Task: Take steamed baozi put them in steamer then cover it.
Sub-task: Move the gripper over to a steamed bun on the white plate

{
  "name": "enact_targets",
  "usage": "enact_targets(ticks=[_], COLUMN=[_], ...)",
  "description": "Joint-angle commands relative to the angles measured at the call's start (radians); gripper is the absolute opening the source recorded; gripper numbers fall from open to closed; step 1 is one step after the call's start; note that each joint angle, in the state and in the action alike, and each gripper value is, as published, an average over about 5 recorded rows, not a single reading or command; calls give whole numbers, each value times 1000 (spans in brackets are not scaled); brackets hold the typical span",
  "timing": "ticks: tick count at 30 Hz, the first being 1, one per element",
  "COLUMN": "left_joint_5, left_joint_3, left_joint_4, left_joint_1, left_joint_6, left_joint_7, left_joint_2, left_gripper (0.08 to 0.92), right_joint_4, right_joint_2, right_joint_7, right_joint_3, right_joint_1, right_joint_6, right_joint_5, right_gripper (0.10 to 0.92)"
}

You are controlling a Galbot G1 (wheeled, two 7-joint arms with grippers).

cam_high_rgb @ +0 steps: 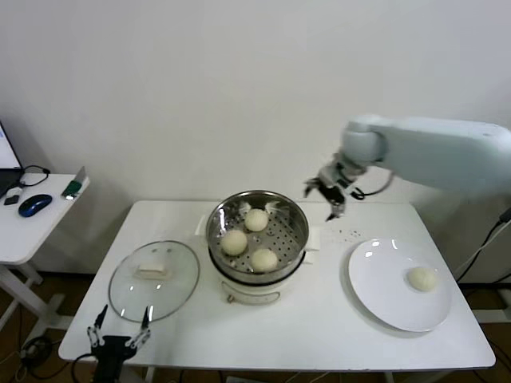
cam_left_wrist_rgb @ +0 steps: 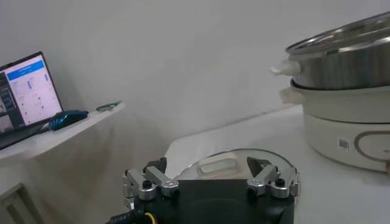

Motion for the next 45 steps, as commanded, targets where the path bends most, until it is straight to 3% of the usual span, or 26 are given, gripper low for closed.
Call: enact_targets(ticks=[1,5,11,21,45], left_joint_5=[13,16,27,66,95], left_joint_3=[3,-2,-4,10,19], left_joint_4=[-4,-4,-4,7,19], left_joint_1=[-3,0,3,6,3], left_joint_6=[5,6,12,14,18], left_joint_7=[1,1,-2,-5,-5], left_joint_2=[0,2,-2,-19,-25], left_gripper=[823,823,823,823,823], right_joint_4=[-33,-109,-191,-376,-496], right_joint_2=[-317,-363,-380,-307,-168], right_joint_7=[-48,-123,-189,-189,-182], right_joint_3=[124,276,477,699,728], right_joint_1=[-172,-367,-598,-815,-811], right_joint_6=[-222,-135,-26,96,123], right_joint_5=[-48,-227,-376,-502,-529], right_gripper=[823,823,823,823,823])
